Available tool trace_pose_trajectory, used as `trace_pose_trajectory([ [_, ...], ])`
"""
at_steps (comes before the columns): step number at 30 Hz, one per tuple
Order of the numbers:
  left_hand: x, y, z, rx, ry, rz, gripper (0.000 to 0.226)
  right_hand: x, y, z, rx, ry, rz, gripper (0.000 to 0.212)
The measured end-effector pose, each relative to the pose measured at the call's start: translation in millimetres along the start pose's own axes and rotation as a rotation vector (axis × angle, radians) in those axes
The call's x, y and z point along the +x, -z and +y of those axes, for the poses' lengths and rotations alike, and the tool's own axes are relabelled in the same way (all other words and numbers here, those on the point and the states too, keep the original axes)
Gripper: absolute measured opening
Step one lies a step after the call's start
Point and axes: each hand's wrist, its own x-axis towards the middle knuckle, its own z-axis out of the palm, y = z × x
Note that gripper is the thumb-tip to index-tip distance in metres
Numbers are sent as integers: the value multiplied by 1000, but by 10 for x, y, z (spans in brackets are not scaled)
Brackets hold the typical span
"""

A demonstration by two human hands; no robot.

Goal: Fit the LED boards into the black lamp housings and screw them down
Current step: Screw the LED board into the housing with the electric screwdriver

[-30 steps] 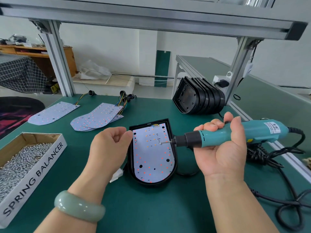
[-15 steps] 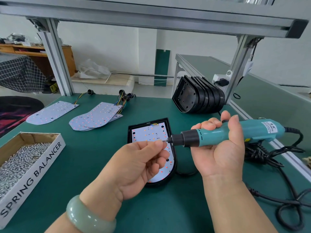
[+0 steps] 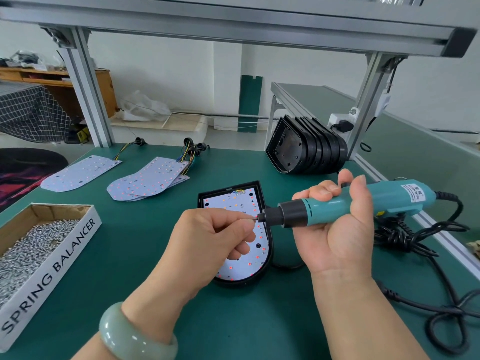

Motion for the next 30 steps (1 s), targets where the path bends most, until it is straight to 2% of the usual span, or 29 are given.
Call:
trace_pose_trajectory([
  [3, 6, 42, 21, 34, 2, -4, 4, 8, 6, -13, -7, 13, 14, 13],
  [6, 138, 205, -29, 147, -19, 254, 10, 25, 20, -19, -21, 23, 31, 12],
  [8, 225, 327, -102, 365, 53, 404, 31, 45, 36, -26, -28, 27, 42, 11],
  [10, 279, 365, -197, 570, 178, 343, 53, 70, 52, -22, -56, 28, 59, 12],
  [13, 339, 223, -269, 697, 261, 128, 53, 98, 82, 10, -139, 29, 79, 16],
  [15, 413, 112, -278, 749, 282, 77, 55, 103, 100, 32, -190, 42, 68, 16],
  [19, 524, 33, -252, 683, 349, 70, 51, 105, 120, 43, -278, 77, 44, 16],
  [24, 571, 48, -268, 574, 313, 40, 36, 93, 104, 56, -363, 90, 36, 18],
  [30, 587, 23, -285, 575, 278, 15, 39, 59, 73, 100, -450, 121, -31, 18],
])
